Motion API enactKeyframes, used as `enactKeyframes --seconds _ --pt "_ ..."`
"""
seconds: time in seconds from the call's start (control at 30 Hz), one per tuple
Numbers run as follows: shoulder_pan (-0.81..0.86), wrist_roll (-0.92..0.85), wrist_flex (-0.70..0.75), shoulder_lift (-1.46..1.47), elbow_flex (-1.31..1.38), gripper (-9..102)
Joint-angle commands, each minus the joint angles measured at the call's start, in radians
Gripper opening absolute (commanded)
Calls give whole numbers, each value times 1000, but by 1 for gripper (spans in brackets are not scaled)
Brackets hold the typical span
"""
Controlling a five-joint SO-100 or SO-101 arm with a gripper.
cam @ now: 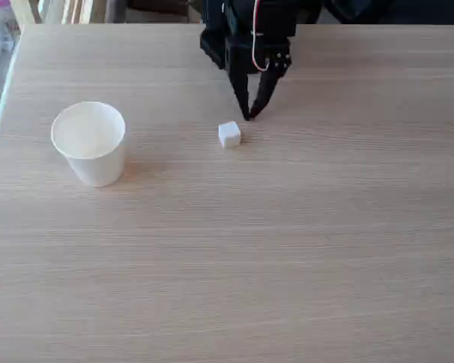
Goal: Grasp a block and put it in the bin.
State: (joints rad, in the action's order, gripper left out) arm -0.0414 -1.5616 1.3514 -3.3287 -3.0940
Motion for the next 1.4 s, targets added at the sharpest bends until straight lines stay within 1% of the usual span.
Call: enactKeyframes --seconds 0.0,0.1,0.67,0.87,1.37 --pt "-6 15 -11 -3 -14 0" --pt "-29 28 -12 -3 -14 0" --pt "-18 28 -12 -3 -14 0" --pt "-29 38 -38 46 -14 0" --pt "-6 69 -18 -3 -14 0"
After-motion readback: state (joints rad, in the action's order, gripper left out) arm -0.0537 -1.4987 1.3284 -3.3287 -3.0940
